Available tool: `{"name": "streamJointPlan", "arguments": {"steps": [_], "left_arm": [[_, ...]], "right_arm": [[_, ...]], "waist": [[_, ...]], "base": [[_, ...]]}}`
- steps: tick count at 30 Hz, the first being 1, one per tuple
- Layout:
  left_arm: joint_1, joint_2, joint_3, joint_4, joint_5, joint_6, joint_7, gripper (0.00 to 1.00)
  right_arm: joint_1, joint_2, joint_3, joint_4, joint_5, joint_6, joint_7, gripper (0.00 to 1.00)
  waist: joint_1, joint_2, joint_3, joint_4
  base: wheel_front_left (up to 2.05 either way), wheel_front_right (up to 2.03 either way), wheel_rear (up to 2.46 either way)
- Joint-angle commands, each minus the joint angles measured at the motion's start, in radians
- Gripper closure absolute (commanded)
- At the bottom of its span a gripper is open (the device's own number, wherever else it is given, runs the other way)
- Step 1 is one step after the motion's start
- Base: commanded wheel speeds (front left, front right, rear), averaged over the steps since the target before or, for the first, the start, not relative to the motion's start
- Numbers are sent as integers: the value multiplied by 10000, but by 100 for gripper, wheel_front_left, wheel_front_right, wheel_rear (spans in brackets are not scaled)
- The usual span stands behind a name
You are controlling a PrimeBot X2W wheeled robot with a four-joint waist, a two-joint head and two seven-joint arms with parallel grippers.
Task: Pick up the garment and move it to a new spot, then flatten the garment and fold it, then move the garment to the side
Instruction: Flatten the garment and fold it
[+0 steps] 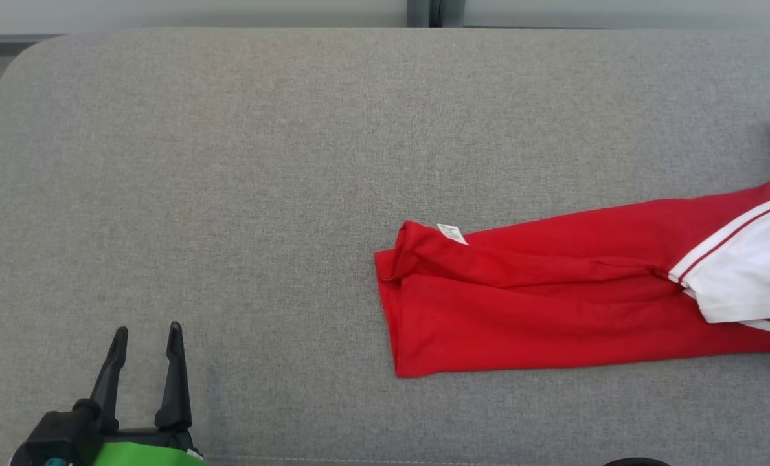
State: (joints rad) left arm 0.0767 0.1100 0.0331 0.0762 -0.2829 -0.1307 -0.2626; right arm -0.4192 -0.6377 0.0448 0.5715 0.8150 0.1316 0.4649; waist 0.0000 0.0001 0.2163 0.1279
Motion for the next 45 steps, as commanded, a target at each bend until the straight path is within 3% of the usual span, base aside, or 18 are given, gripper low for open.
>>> {"name": "streamJointPlan", "arguments": {"steps": [1, 5, 8, 12, 15, 21, 25, 30, 38, 39, 40, 41, 42, 45], "left_arm": [[231, 76, -143, 77, -97, 3, -21, 0], [327, 2, -310, 115, -153, 3, -21, 0], [376, -85, -636, 136, -57, 3, -21, 0], [240, -152, -1053, 132, -137, 3, -21, 0], [69, -180, -1361, 220, -185, 3, -21, 0], [-335, -41, -1905, 446, -188, 5, -21, 0], [-636, 99, -2116, 657, -152, 5, -21, 0], [-736, 126, -2120, 863, -69, 4, -21, 0], [-408, 31, -2024, 1070, 8, 6, -21, 0], [-383, 9, -2010, 1074, 16, 6, -21, 0], [-355, -4, -1997, 1096, 24, 6, -21, 0], [-330, -6, -1978, 1108, 34, 6, -21, 0], [-315, -3, -1955, 1125, 43, 6, -21, 0], [-299, 30, -1895, 1188, 79, 7, -21, 0]], "right_arm": [[185, -187, -314, -85, -112, -18, 42, 100], [218, -334, -704, -841, -66, -16, 229, 100], [429, -137, -548, -2640, 42, -16, 722, 100], [747, 427, 460, -4679, 199, -10, 1445, 100], [730, 1107, 1493, -5509, -74, -10, 1630, 100], [-43, 2847, 3537, -4866, -1121, -10, 1245, 100], [-553, 3621, 4631, -4013, -1447, -10, 1050, 100], [-999, 3987, 5499, -3313, -1253, -10, 664, 100], [-1375, 3852, 6651, -2980, -725, -10, 519, 100], [-1397, 3831, 6777, -3004, -655, -10, 506, 95], [-1428, 3817, 6912, -3056, -594, -10, 475, 76], [-1471, 3801, 7008, -3129, -566, -10, 356, 51], [-1519, 3781, 7073, -3178, -593, -10, 217, 0], [-1617, 3736, 7290, -3516, -532, -10, -215, 0]], "waist": [[0, -1, -403, -59], [0, -1, -673, -125], [0, -1, -844, -205], [0, -1, -778, -216], [0, -1, -599, -260], [0, -1, -233, -136], [0, -1, -123, 103], [0, -1, -162, 274], [0, -1, -386, 220], [0, -1, -400, 192], [0, -1, -418, 156], [0, -1, -437, 119], [0, -1, -451, 82], [0, -1, -515, 2]], "base": [[0, 0, 0], [0, 0, 0], [0, 0, 0], [0, 0, 0], [0, 0, 0], [0, 0, 0], [0, 0, 0], [0, 0, 0], [0, 0, 0], [0, 0, 0], [0, 0, 0], [0, 0, 0], [0, 0, 0], [0, 0, 0]]}}
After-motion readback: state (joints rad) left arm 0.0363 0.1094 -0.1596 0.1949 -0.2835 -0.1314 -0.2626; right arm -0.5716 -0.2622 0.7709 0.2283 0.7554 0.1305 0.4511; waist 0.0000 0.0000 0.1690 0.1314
